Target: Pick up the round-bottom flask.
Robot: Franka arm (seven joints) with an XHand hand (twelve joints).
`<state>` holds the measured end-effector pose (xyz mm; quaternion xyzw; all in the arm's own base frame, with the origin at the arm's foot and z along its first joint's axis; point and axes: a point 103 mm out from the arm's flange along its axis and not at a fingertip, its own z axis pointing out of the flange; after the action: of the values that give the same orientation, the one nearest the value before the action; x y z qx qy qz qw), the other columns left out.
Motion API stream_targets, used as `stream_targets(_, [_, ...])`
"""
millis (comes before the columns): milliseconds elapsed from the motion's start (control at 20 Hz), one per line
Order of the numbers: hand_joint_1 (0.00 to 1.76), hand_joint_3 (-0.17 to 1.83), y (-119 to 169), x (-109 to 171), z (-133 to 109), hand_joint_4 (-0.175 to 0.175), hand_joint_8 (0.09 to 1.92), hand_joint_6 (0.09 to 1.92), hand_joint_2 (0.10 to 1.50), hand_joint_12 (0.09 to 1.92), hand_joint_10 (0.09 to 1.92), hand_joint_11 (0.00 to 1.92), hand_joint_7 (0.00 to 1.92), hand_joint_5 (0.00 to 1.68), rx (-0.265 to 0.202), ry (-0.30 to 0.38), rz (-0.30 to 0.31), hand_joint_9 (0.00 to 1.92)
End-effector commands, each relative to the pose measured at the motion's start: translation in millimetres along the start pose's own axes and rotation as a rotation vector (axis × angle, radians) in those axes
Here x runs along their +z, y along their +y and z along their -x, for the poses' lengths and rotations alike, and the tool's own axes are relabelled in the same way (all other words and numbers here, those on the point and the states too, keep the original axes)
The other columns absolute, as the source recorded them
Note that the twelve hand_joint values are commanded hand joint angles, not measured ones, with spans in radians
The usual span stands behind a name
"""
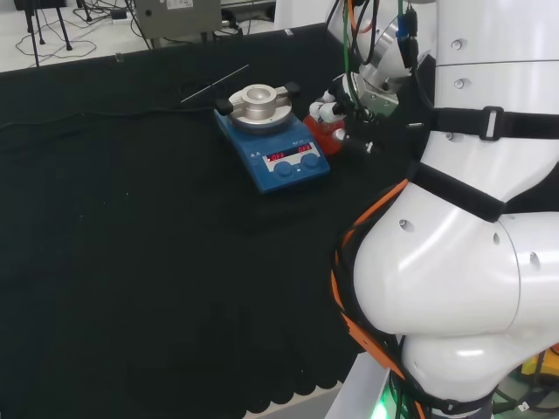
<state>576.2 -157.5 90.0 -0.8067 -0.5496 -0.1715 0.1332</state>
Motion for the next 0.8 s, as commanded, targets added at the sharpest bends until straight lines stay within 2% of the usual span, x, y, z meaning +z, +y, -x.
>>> stream_targets(50, [1.04,0.7,-2.9,-6.2,-1.4,0.022,0.71,1.32,0.84,1.36,0.73,0.12,0.35,0.9,-0.008,0.004,0.002,0.52])
stream_targets(450, [1.04,0.74,-21.3,-43.5,-17.7,0.007,0.71,1.34,0.82,1.36,0.73,0.12,0.36,0.9,0.004,0.047,0.014,0.52])
stream_targets(800, [1.04,0.78,-32.0,-64.5,-38.8,0.001,0.72,1.35,0.81,1.36,0.73,0.13,0.36,0.9,-0.017,0.053,0.033,0.52])
